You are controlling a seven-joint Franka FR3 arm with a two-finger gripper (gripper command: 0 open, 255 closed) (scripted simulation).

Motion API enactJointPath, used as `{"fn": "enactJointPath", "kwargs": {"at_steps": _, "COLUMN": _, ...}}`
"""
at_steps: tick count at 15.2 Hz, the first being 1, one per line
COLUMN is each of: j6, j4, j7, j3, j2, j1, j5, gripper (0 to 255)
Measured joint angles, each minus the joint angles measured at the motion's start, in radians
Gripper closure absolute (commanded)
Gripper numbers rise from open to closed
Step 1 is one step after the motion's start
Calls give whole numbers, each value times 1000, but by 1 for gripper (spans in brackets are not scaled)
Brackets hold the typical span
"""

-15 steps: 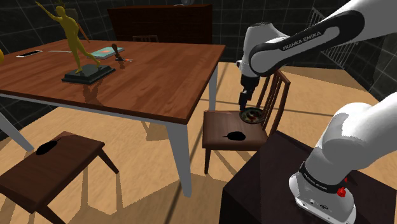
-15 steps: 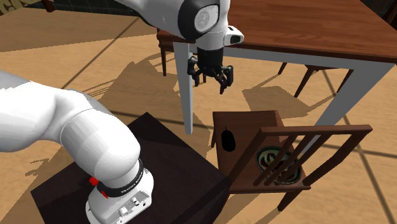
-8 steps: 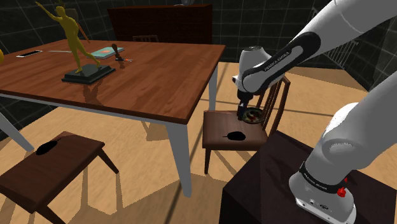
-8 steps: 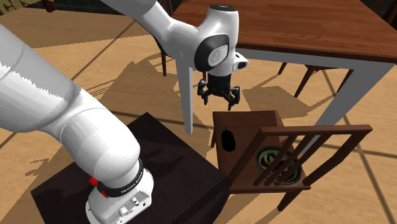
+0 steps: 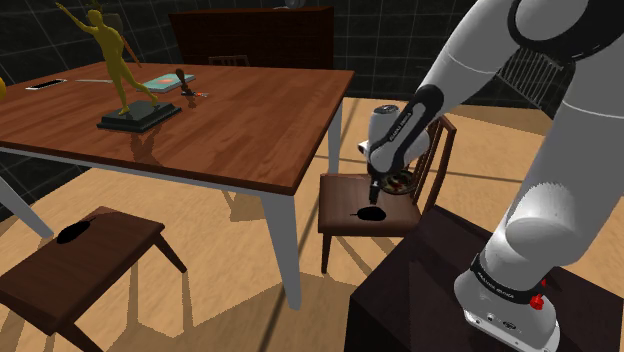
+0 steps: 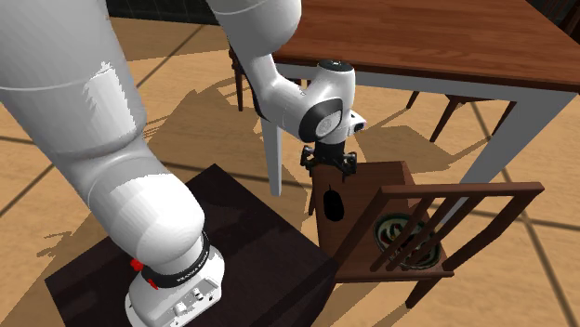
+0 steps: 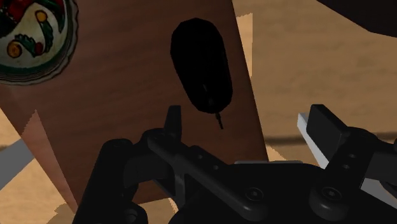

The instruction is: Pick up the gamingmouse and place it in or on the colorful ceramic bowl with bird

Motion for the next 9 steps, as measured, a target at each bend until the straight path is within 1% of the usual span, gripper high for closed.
{"fn": "enactJointPath", "kwargs": {"at_steps": 2, "j6": 73, "j4": 21, "j7": -37, "j3": 7, "j2": 95, "j1": -9, "j5": 13, "gripper": 0}}
{"fn": "enactJointPath", "kwargs": {"at_steps": 5, "j6": 163, "j4": 77, "j7": -95, "j3": 28, "j2": 239, "j1": -37, "j5": 30, "gripper": 0}}
{"fn": "enactJointPath", "kwargs": {"at_steps": 7, "j6": 204, "j4": 128, "j7": -119, "j3": 43, "j2": 329, "j1": -54, "j5": 31, "gripper": 0}}
{"fn": "enactJointPath", "kwargs": {"at_steps": 9, "j6": 232, "j4": 149, "j7": -129, "j3": 49, "j2": 378, "j1": -65, "j5": 30, "gripper": 0}}
